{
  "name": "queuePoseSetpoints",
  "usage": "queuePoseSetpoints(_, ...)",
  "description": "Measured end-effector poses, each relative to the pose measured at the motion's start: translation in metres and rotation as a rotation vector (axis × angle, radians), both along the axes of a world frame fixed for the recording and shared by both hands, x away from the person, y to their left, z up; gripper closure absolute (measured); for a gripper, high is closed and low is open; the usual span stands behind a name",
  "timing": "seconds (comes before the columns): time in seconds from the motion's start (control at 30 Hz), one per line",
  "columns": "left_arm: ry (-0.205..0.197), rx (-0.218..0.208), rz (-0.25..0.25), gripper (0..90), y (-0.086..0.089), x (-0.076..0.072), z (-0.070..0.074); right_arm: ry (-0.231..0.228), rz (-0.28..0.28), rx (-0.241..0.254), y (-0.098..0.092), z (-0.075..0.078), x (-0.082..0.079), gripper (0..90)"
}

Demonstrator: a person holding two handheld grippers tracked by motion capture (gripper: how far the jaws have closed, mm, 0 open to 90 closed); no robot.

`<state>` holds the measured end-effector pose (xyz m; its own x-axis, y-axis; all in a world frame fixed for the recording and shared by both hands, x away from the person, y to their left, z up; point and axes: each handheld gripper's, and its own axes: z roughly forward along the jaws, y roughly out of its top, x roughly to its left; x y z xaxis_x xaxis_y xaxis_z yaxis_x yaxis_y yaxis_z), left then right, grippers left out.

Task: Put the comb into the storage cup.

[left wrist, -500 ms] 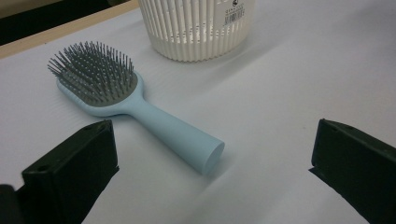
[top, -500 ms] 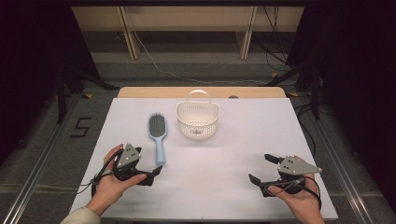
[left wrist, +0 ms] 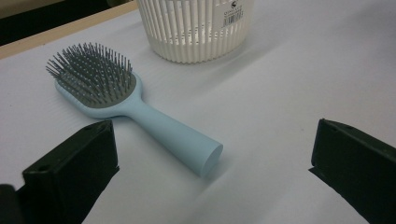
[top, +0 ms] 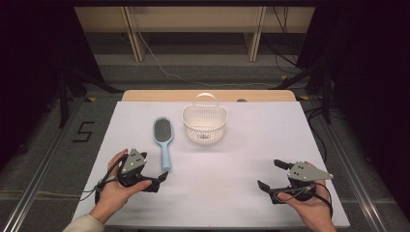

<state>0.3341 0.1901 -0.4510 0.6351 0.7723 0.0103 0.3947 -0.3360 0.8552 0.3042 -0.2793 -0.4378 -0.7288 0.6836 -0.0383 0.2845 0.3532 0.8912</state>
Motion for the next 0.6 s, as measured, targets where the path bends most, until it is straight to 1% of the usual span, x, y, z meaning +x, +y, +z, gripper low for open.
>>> queuePoseSetpoints(0.1, -0.002, -0.003, 0.004, 0.6, 0.000, 0.000, 0.001, 0.000, 0.002, -0.002, 0.000, 0.000, 0.000, 10.3)
queuePoseSetpoints(0.17, -0.003, -0.010, 0.011, 2.9, 0.000, 0.000, 0.001, -0.001, 0.001, 0.000, 0.000, 0.000, 0.000, 10.3)
queuePoseSetpoints(0.2, -0.006, -0.012, 0.014, 13.3, 0.001, 0.000, 0.002, -0.001, 0.000, -0.001, 0.000, 0.000, 0.000, 10.4)
queuePoseSetpoints(0.23, -0.020, -0.019, 0.031, 13.3, 0.002, 0.000, 0.004, -0.001, 0.000, -0.001, 0.000, 0.000, 0.000, 10.4)
queuePoseSetpoints(0.27, -0.020, -0.041, 0.044, 40.2, 0.003, 0.001, 0.006, 0.000, -0.002, 0.000, 0.000, 0.000, 0.000, 10.3)
queuePoseSetpoints(0.3, -0.016, -0.074, 0.063, 40.2, 0.004, 0.002, 0.008, 0.000, -0.002, 0.000, 0.000, 0.000, 0.000, 10.3)
queuePoseSetpoints(0.33, -0.013, -0.107, 0.063, 54.6, 0.005, 0.003, 0.010, 0.001, -0.001, -0.001, 0.000, 0.000, 0.001, 10.4)
queuePoseSetpoints(0.37, -0.009, -0.127, 0.060, 73.8, 0.006, 0.005, 0.011, 0.004, 0.001, -0.001, 0.001, -0.001, 0.001, 10.4)
queuePoseSetpoints(0.4, -0.007, -0.135, 0.059, 73.8, 0.005, 0.006, 0.012, 0.004, 0.001, -0.001, 0.001, -0.001, 0.001, 10.4)
queuePoseSetpoints(0.43, -0.009, -0.137, 0.054, 80.7, 0.003, 0.009, 0.013, 0.005, 0.000, -0.001, 0.001, -0.001, 0.001, 10.4)
queuePoseSetpoints(0.47, -0.005, -0.139, 0.055, 89.6, 0.001, 0.013, 0.014, 0.005, -0.001, -0.005, 0.001, -0.001, 0.001, 10.5)
queuePoseSetpoints(0.5, -0.002, -0.135, 0.052, 89.6, -0.001, 0.016, 0.014, 0.005, -0.001, -0.005, 0.001, -0.001, 0.001, 10.5)
queuePoseSetpoints(0.53, 0.010, -0.122, 0.047, 89.8, -0.005, 0.021, 0.014, 0.005, -0.001, -0.006, 0.001, -0.001, 0.001, 10.5)
queuePoseSetpoints(0.6, 0.036, -0.116, 0.046, 89.8, -0.011, 0.032, 0.012, 0.005, 0.000, -0.007, 0.002, -0.001, 0.001, 10.5)
